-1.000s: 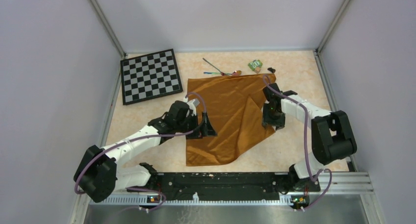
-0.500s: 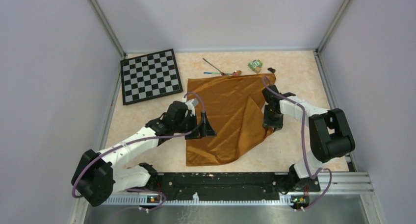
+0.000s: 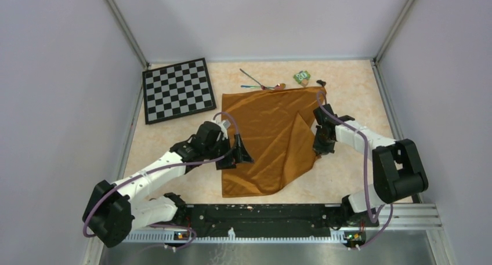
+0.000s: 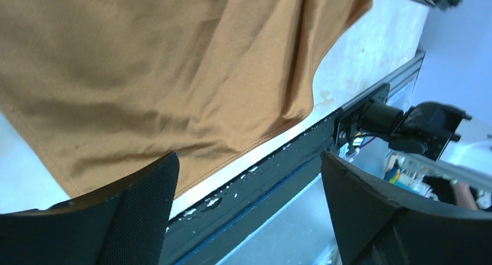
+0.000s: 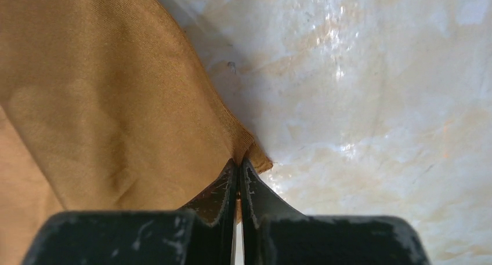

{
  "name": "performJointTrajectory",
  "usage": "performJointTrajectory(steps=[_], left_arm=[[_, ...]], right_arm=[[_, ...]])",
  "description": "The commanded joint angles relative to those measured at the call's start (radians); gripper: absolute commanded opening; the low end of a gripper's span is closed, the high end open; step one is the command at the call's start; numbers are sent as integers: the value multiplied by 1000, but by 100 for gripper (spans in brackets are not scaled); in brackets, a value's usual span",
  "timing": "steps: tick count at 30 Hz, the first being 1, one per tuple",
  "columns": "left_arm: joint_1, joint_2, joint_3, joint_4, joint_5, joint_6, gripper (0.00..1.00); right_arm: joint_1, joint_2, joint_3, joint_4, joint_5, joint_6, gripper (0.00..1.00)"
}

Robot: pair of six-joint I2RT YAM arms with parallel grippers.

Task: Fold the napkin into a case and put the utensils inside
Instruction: Pick up the flattened napkin from the center of the board.

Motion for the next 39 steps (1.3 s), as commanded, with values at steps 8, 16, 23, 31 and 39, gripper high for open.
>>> performJointTrajectory(steps=[8,16,23,31,39], left_arm=[[-134,20,-10,-339,-279,-523,86],[-288,71,61,-548,-493,-872,64],[-313,262,183,-725,-506,-954,57],[-315,274,138,-677,-519,-983,58],[-318,277,53,-585,-477,-1010,60]], right_arm=[[5,-182,-64,49,-41,301,0],[6,-206,-120,93,-46,285,0],[6,-226,-129,104,-43,247,0],[4,-254,-142,105,-52,219,0],[-1,-255,-154,105,-56,198,0]])
